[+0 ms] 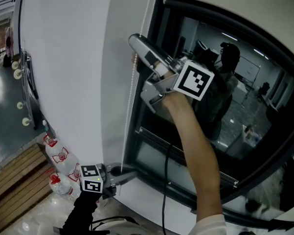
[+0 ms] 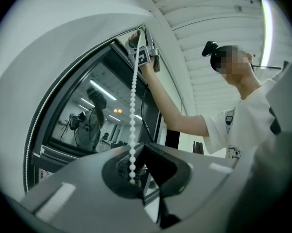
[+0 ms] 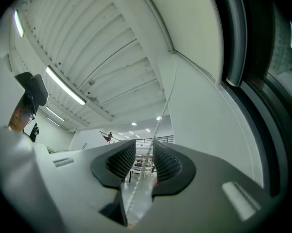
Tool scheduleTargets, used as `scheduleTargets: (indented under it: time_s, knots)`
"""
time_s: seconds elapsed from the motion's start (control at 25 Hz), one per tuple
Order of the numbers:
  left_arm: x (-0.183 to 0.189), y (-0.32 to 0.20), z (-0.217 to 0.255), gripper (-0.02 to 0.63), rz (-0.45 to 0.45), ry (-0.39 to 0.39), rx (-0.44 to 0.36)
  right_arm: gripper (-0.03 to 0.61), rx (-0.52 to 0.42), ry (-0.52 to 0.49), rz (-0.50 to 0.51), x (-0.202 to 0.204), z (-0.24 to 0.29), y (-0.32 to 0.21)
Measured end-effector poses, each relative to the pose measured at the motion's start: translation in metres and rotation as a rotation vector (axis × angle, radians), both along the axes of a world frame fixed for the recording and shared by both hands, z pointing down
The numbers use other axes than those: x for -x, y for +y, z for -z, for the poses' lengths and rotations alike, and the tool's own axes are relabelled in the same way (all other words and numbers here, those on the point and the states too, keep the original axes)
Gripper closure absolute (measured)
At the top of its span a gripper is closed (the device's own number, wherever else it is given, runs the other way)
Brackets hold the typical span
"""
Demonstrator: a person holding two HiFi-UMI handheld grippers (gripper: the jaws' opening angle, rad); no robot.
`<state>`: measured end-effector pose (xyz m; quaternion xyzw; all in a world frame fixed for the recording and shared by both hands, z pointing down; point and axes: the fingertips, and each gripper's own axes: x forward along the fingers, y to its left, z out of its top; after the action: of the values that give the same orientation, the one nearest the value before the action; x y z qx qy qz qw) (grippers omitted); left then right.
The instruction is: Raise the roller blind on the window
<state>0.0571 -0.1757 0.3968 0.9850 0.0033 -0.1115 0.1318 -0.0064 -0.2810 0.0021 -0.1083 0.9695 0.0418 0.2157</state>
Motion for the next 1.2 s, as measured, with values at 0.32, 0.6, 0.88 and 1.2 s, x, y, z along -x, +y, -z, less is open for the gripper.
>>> scheduleTargets:
  time_s: [0.32,0.6,0.88,1.2]
  knots:
    - [0.007,-0.004,-0.005,0.615,0.014,0.006,0.011,0.565,0.048,-0.071,-0.009,-0.009,-0.001,0.0]
    - [-0.002,-0.005,-0.006,0.615,0.0,0.01,0.013,0.566,0.068,-0.044,-0.057,-0.017,-0.038,0.002]
    - [-0.009,-0.007,-0.003,0.615,-0.012,0.012,0.016,0.566,0.101,0.016,-0.073,-0.019,-0.105,0.018]
    - [-0.015,-0.011,-0.003,0.615,-0.027,0.011,0.022,0.566,0.192,0.12,-0.11,-0.018,-0.198,0.022]
